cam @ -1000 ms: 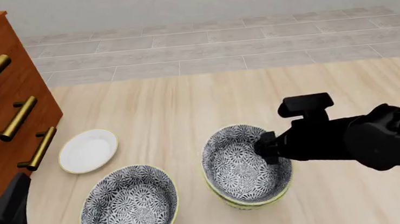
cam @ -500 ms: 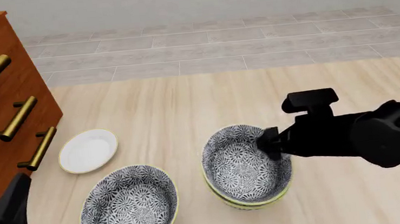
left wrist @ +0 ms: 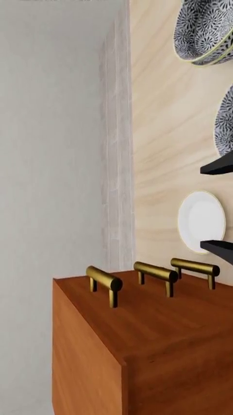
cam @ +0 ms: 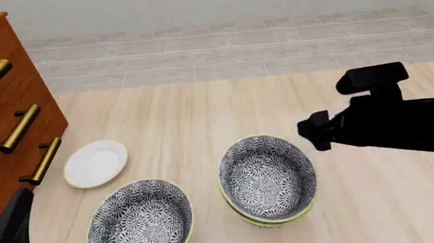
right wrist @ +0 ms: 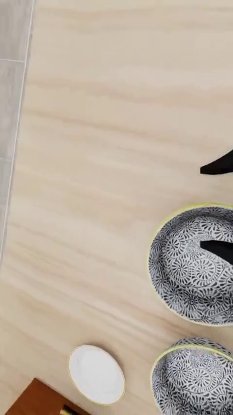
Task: Stack the bowl at the front on the bowl in the middle.
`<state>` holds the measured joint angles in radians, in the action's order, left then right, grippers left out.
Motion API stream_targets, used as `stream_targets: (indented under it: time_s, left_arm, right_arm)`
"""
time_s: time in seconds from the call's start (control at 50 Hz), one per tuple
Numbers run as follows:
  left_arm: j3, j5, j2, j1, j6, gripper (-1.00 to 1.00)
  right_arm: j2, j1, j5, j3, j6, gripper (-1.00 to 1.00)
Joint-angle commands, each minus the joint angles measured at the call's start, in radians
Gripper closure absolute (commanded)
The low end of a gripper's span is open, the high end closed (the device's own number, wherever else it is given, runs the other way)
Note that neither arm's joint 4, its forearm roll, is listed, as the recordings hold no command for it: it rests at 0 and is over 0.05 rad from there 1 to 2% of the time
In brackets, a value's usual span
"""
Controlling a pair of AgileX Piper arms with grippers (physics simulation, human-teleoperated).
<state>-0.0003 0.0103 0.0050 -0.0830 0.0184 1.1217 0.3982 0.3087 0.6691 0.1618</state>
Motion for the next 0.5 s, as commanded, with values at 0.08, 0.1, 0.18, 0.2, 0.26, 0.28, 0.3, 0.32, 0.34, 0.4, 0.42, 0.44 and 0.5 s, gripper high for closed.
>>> stream_targets:
  time_s: [0.08, 0.1, 0.18, 0.2, 0.26, 0.28, 0.3, 0.32, 0.34, 0.4, 0.42, 0.44, 0.5]
  left_arm:
    - [0.000, -0.002, -0.002, 0.000, 0.000, -1.00]
    - [0.000, -0.002, -0.002, 0.000, 0.000, -1.00]
    - [0.000, -0.003, -0.001, -0.001, 0.000, -1.00]
    - [0.000, -0.002, -0.002, -0.002, -0.002, -1.00]
    - [0.000, -0.003, -0.001, -0.002, -0.002, -1.00]
    - [0.000, -0.003, -0.001, -0.002, -0.003, -1.00]
    - [0.000, -0.004, -0.001, -0.002, -0.002, -1.00]
    - [0.000, -0.004, -0.001, -0.002, -0.002, -1.00]
    - [0.000, -0.004, -0.002, -0.003, -0.003, -1.00]
    - [0.000, -0.004, -0.002, -0.002, -0.002, -1.00]
    - [0.000, -0.004, -0.003, -0.002, -0.002, -1.00]
    - [0.000, -0.004, -0.003, -0.002, -0.002, -1.00]
    - [0.000, -0.005, -0.003, -0.003, -0.002, -1.00]
  right_arm:
    - [-0.147, -0.044, 0.047, 0.021, -0.074, -1.00]
    - [-0.152, -0.039, 0.055, 0.025, -0.067, -1.00]
    - [-0.208, -0.035, 0.063, 0.026, -0.092, -1.00]
    - [-0.243, -0.036, 0.071, 0.025, -0.110, -1.00]
    - [-0.269, -0.044, 0.081, 0.023, -0.120, -1.00]
    - [-0.282, -0.048, 0.080, 0.022, -0.129, -1.00]
    - [-0.292, -0.052, 0.081, 0.020, -0.137, -1.00]
    - [-0.302, -0.057, 0.083, 0.020, -0.141, -1.00]
    - [-0.309, -0.055, 0.089, 0.021, -0.138, -1.00]
    - [-0.377, -0.082, 0.102, 0.024, -0.176, -1.00]
    - [-0.387, -0.078, 0.106, 0.025, -0.180, -1.00]
    - [-0.396, -0.076, 0.115, 0.026, -0.177, -1.00]
    - [-0.437, -0.091, 0.125, 0.028, -0.197, -1.00]
